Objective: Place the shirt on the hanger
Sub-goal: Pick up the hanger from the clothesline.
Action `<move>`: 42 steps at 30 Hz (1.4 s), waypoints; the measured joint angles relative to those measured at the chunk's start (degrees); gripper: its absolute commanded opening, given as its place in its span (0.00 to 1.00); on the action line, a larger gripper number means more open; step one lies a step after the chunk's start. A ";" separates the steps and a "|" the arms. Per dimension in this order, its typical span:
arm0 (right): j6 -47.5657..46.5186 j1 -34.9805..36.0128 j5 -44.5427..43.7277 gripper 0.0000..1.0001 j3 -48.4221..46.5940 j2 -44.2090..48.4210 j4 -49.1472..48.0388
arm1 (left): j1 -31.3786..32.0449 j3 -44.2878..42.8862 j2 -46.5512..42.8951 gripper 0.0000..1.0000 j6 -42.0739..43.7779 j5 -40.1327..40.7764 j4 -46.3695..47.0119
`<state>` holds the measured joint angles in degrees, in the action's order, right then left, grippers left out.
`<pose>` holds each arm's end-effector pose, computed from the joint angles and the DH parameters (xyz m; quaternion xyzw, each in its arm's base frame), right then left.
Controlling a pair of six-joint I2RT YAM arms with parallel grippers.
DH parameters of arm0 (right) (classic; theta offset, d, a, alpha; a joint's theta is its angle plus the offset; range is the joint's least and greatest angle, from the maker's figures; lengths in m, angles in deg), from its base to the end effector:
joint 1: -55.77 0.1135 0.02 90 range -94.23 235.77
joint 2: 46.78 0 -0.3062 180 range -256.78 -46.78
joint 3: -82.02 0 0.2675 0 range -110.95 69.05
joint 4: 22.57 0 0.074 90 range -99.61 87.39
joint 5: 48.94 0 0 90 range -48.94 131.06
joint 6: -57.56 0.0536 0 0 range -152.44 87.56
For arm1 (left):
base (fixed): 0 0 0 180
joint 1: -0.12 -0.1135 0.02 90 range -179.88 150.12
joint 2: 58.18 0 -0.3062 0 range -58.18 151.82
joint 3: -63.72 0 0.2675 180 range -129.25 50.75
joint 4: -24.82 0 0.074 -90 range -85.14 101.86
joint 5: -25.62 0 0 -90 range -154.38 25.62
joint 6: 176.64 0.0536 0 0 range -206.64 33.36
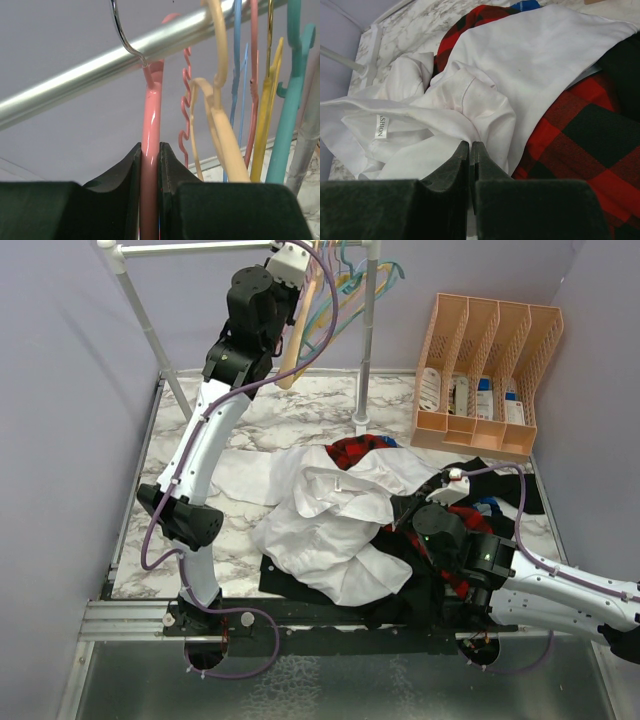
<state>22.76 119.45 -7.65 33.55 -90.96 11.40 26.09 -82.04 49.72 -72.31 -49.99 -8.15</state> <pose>0.1080 0.1275 0.2928 0.1484 0.8008 0.2128 0.5398 0.4111 -0.1854 0.5798 0.1445 0.6617 0.0102 0.7357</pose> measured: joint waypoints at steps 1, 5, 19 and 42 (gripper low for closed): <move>0.00 0.00 0.00 0.01 0.00 0.04 0.00 | 0.02 -0.68 0.00 0.00 0.26 0.13 0.02; 0.00 0.00 -0.02 0.01 0.00 0.42 0.00 | 0.04 -2.54 0.02 0.00 1.40 0.52 -0.76; 0.04 0.00 -0.07 0.01 1.09 1.27 0.00 | 0.02 5.95 -4.48 0.00 4.50 2.62 -2.32; -0.98 0.00 -0.04 0.01 1.22 1.11 -0.09 | 0.17 11.43 -18.40 0.00 7.89 6.27 -10.82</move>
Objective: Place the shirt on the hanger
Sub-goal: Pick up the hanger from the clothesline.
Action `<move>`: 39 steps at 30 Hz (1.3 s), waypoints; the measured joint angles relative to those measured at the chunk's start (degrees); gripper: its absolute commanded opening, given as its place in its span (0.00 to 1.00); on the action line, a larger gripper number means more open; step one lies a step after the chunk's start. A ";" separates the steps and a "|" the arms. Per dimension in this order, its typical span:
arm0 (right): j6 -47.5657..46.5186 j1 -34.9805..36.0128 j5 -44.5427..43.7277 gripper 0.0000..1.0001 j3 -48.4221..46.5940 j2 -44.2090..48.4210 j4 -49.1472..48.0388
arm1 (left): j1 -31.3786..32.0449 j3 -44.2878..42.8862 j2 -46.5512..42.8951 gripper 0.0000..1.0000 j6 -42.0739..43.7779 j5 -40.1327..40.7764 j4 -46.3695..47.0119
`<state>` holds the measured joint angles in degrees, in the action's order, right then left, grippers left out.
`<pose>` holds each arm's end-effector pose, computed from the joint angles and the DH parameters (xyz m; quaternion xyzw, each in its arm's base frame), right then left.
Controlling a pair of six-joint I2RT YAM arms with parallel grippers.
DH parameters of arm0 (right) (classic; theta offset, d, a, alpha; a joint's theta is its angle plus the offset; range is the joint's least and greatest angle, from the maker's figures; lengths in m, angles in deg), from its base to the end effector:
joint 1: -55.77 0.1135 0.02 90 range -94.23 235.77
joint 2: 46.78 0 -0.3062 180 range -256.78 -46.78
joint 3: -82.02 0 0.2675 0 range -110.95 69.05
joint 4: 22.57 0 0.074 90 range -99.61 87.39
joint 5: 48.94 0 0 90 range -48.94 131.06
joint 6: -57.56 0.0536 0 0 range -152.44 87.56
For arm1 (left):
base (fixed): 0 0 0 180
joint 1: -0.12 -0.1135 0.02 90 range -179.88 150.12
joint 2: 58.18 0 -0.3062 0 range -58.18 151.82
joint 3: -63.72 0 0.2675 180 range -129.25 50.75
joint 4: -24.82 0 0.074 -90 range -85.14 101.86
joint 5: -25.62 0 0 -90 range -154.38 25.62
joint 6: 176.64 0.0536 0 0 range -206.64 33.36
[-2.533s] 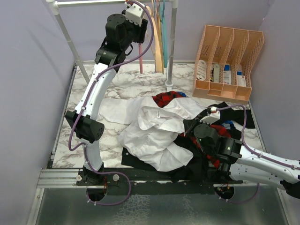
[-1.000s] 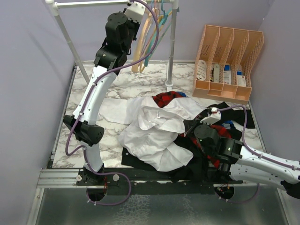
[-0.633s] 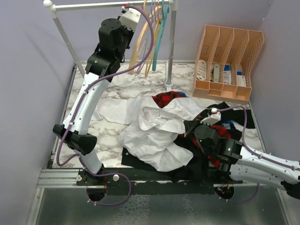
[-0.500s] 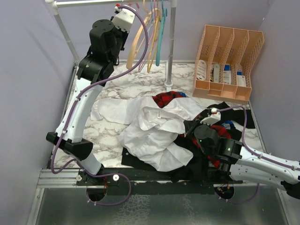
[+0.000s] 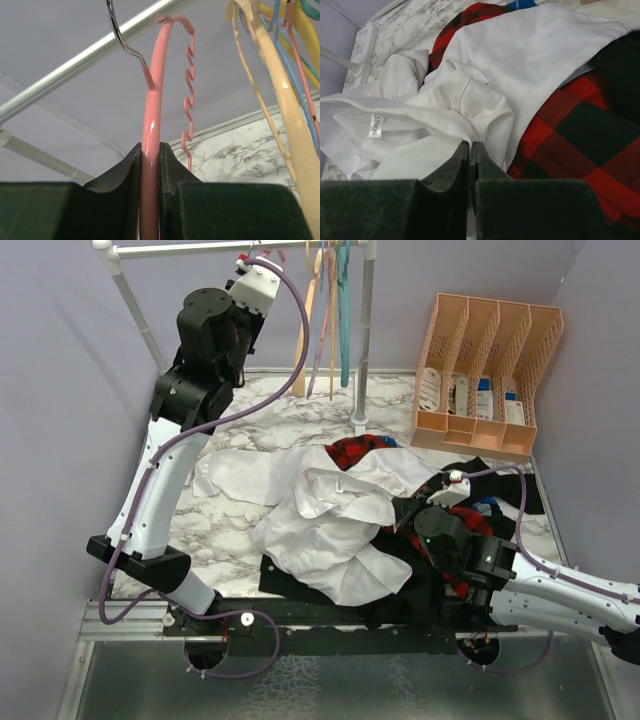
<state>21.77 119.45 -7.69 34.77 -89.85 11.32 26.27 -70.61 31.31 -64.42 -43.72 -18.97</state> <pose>0.1062 0.1238 0.2879 0.1415 0.8021 0.2078 0.5417 0.3055 -0.1289 0.6106 0.1656 0.6812 0.1015 0.7059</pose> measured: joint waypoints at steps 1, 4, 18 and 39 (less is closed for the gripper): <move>-0.02 0.00 0.00 0.01 0.11 0.11 -0.04 | 0.00 0.50 -0.35 0.00 0.00 0.00 -0.07; -0.11 0.00 0.00 0.01 0.61 0.24 -0.63 | 0.00 4.66 -2.84 0.00 0.00 0.04 0.20; -0.50 0.00 0.04 0.01 1.16 -0.42 -1.86 | -0.02 18.27 -10.97 0.00 -0.39 -2.67 -9.57; 1.09 -0.02 -0.44 0.01 -4.76 -10.12 2.05 | -0.02 13.07 -27.30 0.00 15.23 -23.10 -41.35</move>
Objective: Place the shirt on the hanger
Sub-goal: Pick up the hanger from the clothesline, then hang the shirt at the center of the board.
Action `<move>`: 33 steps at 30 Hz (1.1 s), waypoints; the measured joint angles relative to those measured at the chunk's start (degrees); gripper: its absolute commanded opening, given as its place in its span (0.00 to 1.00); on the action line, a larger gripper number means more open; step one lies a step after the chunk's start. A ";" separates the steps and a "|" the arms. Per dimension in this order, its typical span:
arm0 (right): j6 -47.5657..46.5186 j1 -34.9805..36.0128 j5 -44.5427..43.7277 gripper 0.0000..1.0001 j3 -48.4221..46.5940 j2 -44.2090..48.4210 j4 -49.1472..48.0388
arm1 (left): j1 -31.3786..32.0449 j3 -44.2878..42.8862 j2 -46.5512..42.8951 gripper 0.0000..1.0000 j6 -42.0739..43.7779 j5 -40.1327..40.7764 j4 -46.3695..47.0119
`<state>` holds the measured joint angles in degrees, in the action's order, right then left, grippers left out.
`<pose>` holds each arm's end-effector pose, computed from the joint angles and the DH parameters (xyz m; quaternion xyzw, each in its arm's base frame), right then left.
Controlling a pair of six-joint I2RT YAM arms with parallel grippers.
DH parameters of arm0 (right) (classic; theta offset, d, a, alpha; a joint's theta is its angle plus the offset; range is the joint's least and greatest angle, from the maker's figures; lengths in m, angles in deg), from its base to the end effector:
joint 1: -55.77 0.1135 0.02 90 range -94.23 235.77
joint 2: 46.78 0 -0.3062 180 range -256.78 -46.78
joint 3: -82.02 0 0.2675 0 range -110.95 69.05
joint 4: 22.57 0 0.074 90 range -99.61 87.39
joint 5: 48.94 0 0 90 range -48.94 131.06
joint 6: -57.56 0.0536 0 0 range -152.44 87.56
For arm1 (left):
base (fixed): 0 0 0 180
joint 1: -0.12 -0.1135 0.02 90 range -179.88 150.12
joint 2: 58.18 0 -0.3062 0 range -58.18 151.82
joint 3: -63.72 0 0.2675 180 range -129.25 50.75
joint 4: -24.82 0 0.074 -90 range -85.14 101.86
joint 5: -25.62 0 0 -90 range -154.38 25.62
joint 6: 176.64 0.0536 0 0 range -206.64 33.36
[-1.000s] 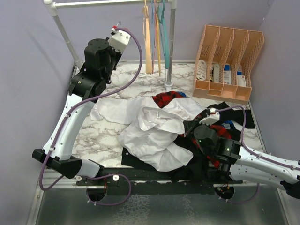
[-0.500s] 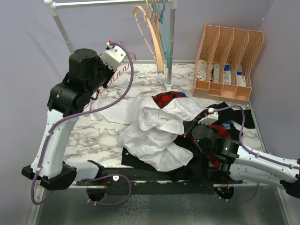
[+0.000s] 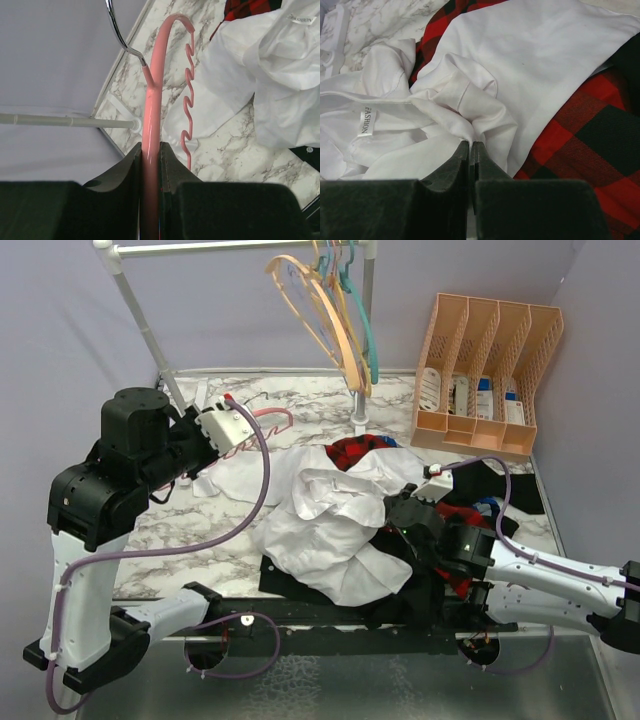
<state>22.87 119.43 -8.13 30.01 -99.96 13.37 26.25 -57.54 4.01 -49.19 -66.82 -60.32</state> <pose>0.1211 0.1531 0.2874 0.1256 0.8255 0.1596 0.5266 0.1150 -0.0590 0.5577 0.4564 0.7150 0.0342 0.5285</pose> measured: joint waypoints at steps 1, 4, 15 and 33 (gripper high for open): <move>0.00 0.00 0.00 0.01 0.00 0.13 -0.04 | 0.00 -0.37 0.15 0.00 0.70 -0.72 -0.83; -0.04 0.02 0.00 0.01 0.02 0.63 -0.07 | -0.02 -2.54 0.90 0.00 2.21 -3.69 -3.56; -0.07 0.00 -0.02 0.01 0.39 1.51 -0.42 | 0.00 -10.40 2.60 0.00 5.75 -12.48 -9.22; 0.85 0.02 -1.16 0.01 -4.28 -3.37 1.09 | 0.74 -3.19 -6.19 0.00 7.08 -23.45 -10.71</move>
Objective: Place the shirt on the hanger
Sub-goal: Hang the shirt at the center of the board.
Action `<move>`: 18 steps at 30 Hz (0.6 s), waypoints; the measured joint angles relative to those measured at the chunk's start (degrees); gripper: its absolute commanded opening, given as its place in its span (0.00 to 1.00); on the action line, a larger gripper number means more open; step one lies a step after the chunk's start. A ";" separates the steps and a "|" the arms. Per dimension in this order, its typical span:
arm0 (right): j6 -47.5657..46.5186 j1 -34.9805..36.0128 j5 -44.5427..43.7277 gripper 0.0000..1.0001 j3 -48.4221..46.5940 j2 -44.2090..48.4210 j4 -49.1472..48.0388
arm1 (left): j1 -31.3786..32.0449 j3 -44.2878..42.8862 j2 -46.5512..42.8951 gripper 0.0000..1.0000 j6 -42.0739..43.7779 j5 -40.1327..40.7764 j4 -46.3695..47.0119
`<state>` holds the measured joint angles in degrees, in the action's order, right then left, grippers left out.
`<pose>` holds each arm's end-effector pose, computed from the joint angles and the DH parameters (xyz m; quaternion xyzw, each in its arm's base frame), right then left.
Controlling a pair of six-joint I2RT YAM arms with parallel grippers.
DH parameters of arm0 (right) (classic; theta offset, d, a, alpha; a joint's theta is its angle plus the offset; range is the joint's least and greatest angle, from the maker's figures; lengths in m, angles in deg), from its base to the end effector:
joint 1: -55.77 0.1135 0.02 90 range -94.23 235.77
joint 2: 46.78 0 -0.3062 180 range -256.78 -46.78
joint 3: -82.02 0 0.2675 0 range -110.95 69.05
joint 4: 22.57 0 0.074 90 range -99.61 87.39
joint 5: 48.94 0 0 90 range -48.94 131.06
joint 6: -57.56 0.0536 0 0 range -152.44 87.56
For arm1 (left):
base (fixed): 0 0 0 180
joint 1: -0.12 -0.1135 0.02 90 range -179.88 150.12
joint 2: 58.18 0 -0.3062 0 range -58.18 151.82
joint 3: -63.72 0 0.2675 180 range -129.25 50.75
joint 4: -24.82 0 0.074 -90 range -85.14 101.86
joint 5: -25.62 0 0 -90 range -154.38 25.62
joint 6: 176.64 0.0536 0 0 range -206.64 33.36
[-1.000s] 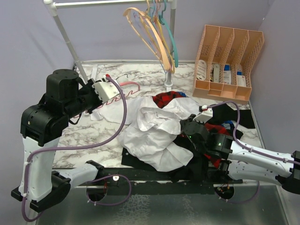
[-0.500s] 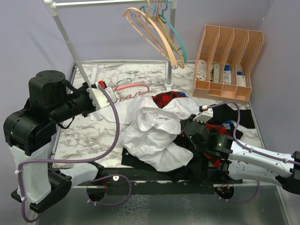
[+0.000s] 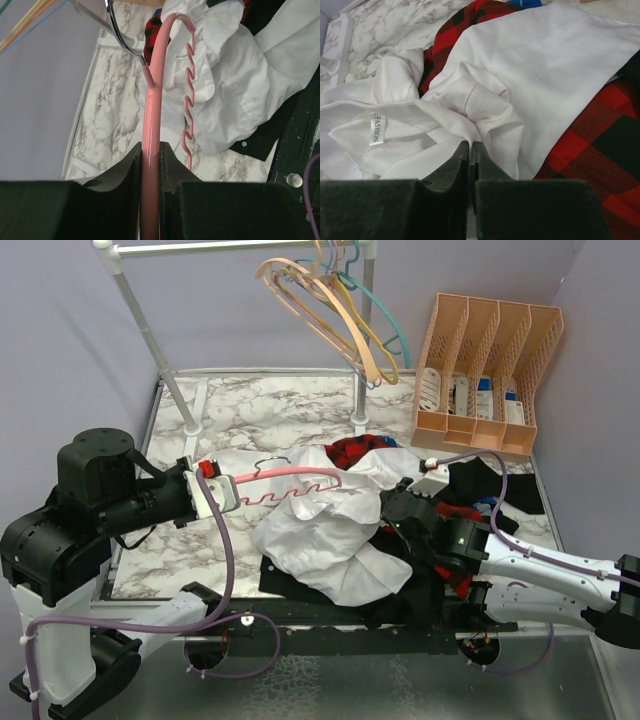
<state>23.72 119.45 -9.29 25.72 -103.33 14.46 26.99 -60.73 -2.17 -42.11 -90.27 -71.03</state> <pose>0.1278 0.1653 0.3023 0.1353 0.8216 0.1567 0.5312 0.0390 -0.0460 0.5599 0.5805 0.6084 -0.1114 0.5296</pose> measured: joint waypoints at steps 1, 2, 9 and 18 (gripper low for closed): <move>0.22 0.00 0.00 0.01 0.00 -0.09 0.00 | 0.02 0.55 -0.04 0.00 -0.07 -0.57 -0.02; 0.46 -0.02 0.02 0.01 0.00 -0.09 0.00 | 0.07 1.29 -0.02 0.00 -0.17 -1.18 0.02; 1.27 0.00 0.02 0.01 0.46 1.68 0.22 | 0.24 5.40 -0.02 0.00 -0.20 -4.61 0.02; 2.84 -0.02 0.00 0.01 1.14 5.14 2.93 | 0.26 7.04 0.37 0.00 -0.90 -7.30 0.79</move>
<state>26.56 119.43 -9.29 26.86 -98.19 17.39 27.25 -53.69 -1.80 -43.00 -97.57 -70.24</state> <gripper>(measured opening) 0.021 0.154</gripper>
